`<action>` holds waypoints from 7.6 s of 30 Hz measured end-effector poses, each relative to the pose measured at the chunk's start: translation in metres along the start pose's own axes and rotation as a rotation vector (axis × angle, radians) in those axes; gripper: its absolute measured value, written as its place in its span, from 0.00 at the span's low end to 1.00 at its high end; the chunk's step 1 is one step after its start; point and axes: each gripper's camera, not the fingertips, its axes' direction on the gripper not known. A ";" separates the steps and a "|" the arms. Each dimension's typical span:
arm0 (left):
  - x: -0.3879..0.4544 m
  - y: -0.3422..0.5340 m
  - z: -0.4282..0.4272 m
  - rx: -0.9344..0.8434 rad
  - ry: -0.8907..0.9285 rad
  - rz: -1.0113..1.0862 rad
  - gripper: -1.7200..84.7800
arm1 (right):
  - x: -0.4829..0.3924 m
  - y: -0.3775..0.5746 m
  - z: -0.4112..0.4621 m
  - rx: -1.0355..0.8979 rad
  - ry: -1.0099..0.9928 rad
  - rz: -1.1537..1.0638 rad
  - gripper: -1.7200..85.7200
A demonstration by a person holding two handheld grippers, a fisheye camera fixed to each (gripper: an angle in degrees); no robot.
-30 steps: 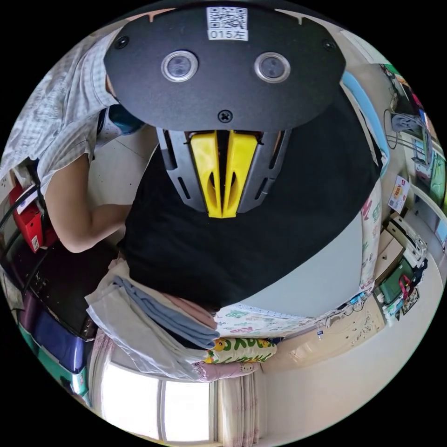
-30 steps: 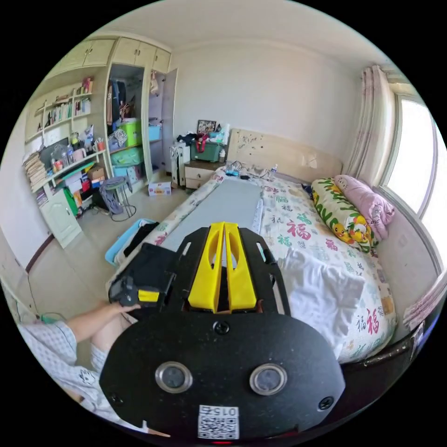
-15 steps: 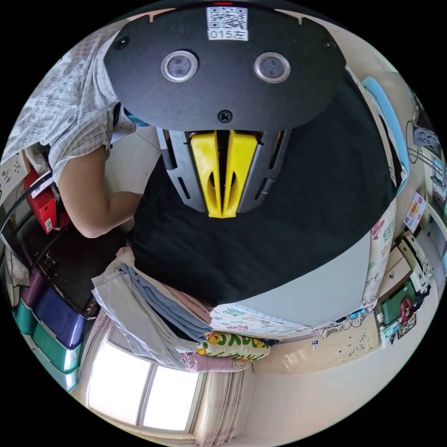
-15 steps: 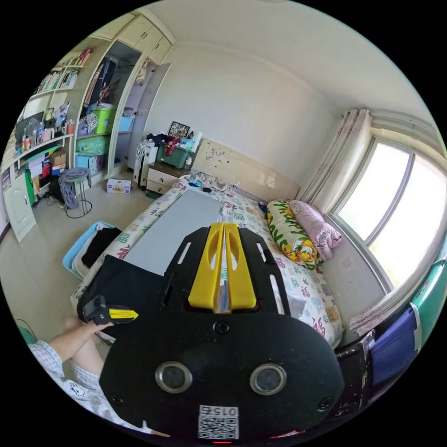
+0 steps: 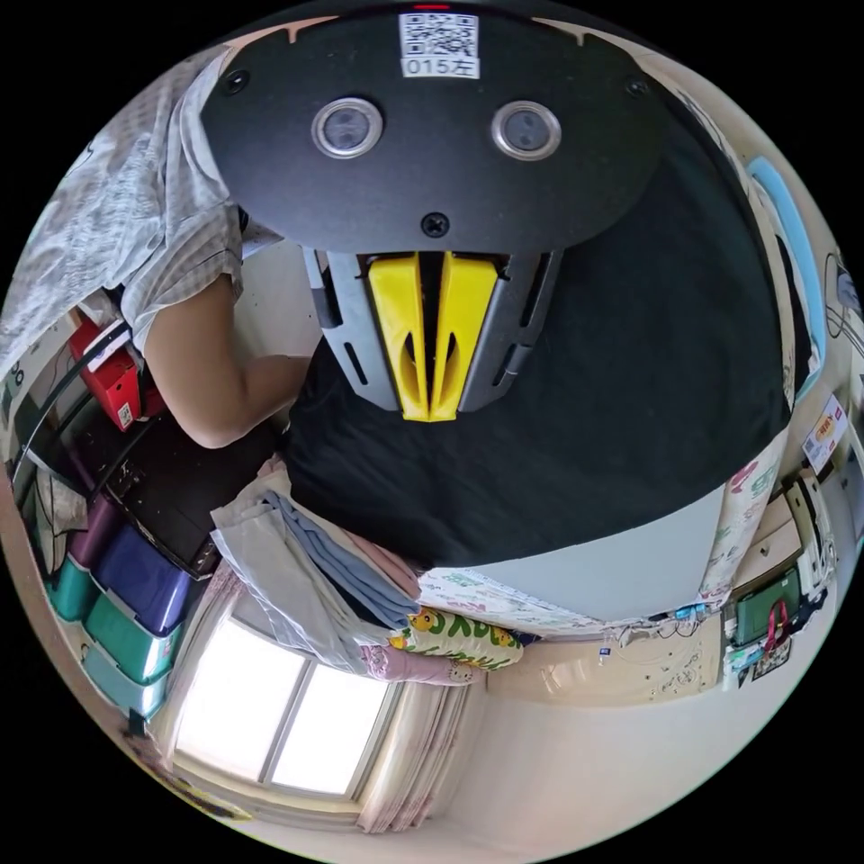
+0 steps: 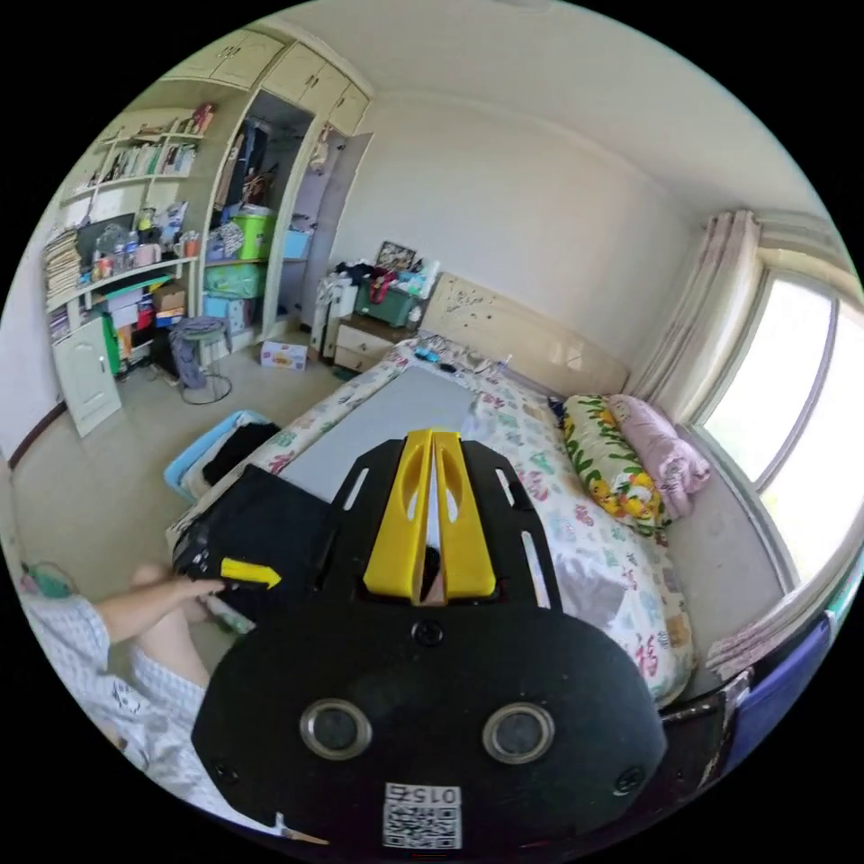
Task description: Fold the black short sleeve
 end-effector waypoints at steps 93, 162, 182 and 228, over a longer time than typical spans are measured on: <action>0.052 -0.397 0.286 -0.338 -0.082 -0.034 0.18 | -0.408 0.529 0.213 -0.064 -0.509 0.951 0.13; -0.218 -0.007 -0.102 0.280 0.172 -0.617 0.15 | -0.398 0.097 0.110 -0.309 -0.855 0.024 0.03; -0.172 -0.064 -0.035 -0.073 -0.109 -0.347 0.02 | -0.357 0.080 0.119 -0.439 -0.868 -0.152 0.03; -0.260 0.088 -0.063 0.398 0.360 -0.854 0.22 | -0.196 -0.061 0.317 -0.525 -0.420 0.032 0.09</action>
